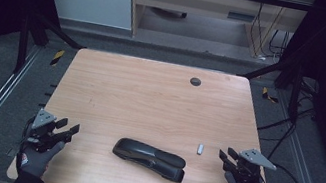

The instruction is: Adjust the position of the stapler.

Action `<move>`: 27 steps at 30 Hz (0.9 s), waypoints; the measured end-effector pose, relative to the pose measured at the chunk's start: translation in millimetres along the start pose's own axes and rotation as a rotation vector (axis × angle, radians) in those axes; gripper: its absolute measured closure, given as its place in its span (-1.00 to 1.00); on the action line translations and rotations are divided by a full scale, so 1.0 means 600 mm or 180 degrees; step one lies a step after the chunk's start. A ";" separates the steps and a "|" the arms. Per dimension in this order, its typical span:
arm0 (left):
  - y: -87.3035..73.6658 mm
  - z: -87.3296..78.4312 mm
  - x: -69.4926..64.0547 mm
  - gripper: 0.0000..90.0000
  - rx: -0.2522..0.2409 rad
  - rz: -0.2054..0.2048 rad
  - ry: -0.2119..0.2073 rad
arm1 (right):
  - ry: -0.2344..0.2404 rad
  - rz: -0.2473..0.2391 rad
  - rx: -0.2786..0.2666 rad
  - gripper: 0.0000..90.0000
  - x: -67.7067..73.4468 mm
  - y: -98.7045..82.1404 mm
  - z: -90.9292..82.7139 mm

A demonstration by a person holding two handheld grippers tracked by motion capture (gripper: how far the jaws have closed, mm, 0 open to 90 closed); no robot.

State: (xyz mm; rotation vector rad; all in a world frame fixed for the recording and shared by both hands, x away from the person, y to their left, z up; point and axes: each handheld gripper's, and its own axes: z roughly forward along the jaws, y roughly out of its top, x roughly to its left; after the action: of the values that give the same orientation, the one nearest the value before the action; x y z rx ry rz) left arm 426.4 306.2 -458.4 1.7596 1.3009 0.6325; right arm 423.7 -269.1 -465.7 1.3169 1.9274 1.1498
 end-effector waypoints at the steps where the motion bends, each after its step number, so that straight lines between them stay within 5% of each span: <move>1: 0.000 0.000 0.000 0.03 0.0000 0.0010 0.0006 | 0.0044 0.0011 -0.0002 0.50 0.003 0.001 -0.002; 15: -0.003 0.003 -0.013 0.06 0.0083 0.0110 -0.0072 | 0.0558 -0.0175 0.0220 0.99 0.064 0.010 -0.003; 27: -0.003 0.010 -0.023 0.13 0.0177 0.0253 -0.0060 | 0.0898 -0.0274 0.0358 1.00 0.099 0.004 0.000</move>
State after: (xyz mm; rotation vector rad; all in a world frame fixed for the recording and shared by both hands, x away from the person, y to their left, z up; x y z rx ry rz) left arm 425.6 291.8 -461.6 1.8659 1.2514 0.6280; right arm 402.3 -213.9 -461.5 1.1647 2.2568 1.2549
